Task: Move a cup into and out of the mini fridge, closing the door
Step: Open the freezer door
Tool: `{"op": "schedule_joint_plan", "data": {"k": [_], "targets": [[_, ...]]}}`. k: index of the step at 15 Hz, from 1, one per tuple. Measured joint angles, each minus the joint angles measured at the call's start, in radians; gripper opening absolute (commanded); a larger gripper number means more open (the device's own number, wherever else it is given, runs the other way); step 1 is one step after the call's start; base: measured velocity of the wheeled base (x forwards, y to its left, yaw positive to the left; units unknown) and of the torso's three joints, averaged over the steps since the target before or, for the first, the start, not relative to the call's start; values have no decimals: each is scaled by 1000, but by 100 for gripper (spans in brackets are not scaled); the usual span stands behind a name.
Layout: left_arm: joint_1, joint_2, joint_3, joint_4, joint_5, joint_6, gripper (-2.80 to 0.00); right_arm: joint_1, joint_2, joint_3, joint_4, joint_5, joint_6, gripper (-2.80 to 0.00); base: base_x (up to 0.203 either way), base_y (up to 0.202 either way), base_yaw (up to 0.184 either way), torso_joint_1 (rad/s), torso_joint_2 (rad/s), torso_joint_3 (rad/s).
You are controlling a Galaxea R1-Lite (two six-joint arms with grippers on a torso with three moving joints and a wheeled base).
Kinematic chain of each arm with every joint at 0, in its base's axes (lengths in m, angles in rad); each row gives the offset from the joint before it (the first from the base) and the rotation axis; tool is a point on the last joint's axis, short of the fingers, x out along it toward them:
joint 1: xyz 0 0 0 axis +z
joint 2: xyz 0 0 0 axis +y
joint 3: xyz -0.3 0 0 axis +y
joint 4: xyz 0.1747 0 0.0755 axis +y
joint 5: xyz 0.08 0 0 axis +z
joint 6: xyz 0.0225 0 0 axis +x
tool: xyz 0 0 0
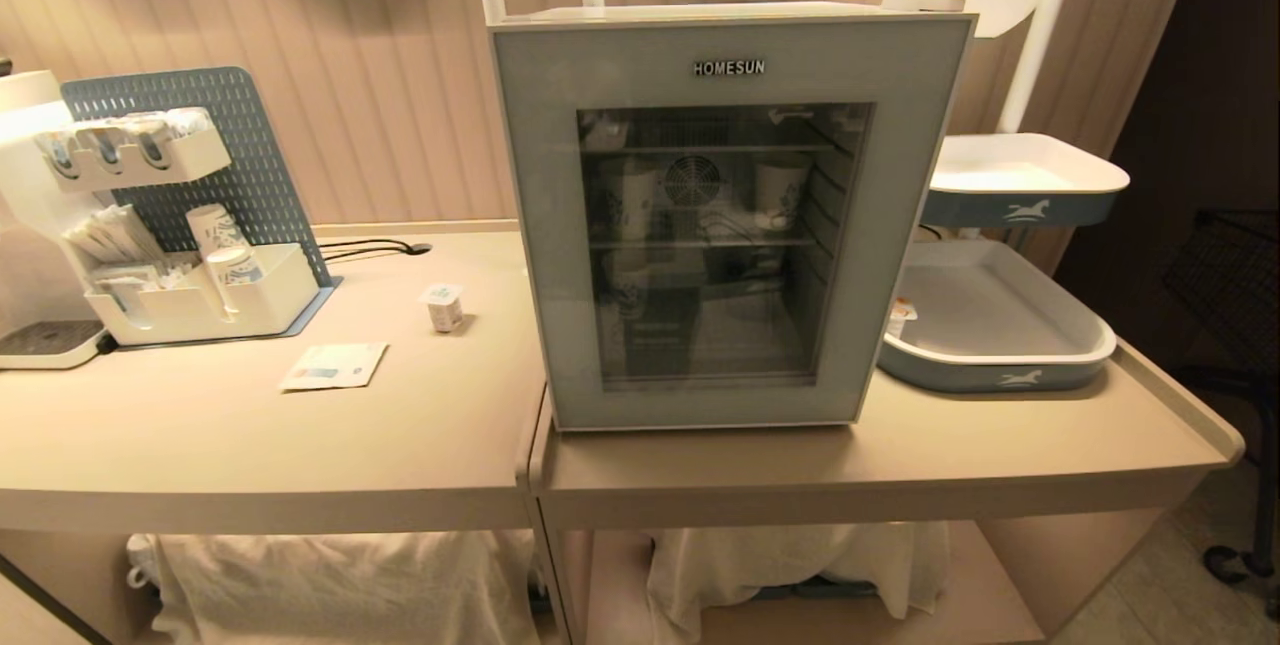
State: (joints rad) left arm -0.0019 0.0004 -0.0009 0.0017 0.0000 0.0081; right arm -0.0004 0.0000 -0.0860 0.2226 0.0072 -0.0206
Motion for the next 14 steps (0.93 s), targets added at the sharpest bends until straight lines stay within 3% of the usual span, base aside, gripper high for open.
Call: {"op": "schedule_joint_plan", "data": {"k": [14], "targets": [[0,0,0,0,0,1,-280,1,0,0,0,0,1,-280,0,0,0,0,0,0]]}}
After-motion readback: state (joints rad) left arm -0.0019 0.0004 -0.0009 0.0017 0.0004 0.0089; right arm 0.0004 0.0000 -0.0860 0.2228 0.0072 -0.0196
